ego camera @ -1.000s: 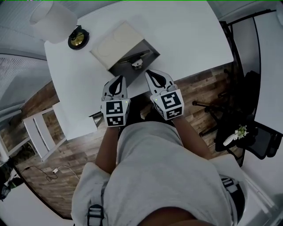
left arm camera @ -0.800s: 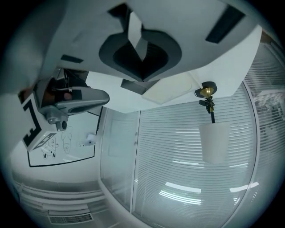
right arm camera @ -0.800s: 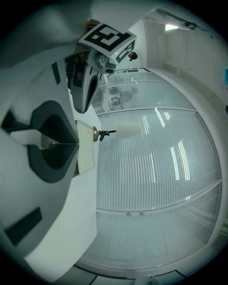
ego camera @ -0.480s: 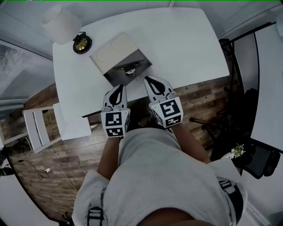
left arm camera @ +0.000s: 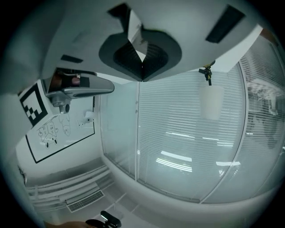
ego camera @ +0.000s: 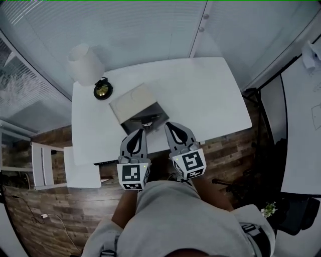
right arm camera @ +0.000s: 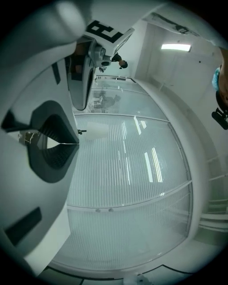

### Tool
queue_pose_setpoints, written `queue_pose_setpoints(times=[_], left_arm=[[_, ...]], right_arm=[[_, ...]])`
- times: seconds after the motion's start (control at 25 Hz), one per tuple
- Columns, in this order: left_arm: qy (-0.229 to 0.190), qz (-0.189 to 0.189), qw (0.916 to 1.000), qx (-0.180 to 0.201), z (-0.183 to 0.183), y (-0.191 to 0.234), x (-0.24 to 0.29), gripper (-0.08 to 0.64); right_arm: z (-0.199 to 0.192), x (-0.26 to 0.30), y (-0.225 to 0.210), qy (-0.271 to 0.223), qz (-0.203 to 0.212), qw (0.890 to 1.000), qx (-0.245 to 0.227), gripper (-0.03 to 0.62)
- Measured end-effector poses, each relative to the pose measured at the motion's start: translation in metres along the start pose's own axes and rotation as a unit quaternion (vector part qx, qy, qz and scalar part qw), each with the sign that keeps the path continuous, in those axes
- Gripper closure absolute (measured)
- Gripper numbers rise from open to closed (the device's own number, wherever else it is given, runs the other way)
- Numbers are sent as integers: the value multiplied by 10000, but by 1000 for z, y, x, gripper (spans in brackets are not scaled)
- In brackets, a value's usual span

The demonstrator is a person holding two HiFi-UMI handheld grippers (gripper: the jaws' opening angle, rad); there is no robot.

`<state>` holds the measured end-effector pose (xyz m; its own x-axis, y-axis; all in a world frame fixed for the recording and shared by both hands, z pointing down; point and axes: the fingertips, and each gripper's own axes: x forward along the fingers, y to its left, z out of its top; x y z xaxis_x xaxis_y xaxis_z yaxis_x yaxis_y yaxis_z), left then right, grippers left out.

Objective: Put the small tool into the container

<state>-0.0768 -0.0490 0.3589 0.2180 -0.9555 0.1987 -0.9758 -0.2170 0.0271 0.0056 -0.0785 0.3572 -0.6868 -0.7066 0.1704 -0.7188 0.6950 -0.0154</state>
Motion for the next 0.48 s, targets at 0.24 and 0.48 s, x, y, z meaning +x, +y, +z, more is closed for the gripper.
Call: queue_pose_setpoints(times=[0.24,0.48], left_arm=[[-339,237,9991,99,35,10,-5,537],[-576,405,9974,174,57,33,-6,537]], right_arm=[[35,-6,-9,-371,-156,9991,-119,566],[53,2,-12,-528,-288,9981,-151,566]])
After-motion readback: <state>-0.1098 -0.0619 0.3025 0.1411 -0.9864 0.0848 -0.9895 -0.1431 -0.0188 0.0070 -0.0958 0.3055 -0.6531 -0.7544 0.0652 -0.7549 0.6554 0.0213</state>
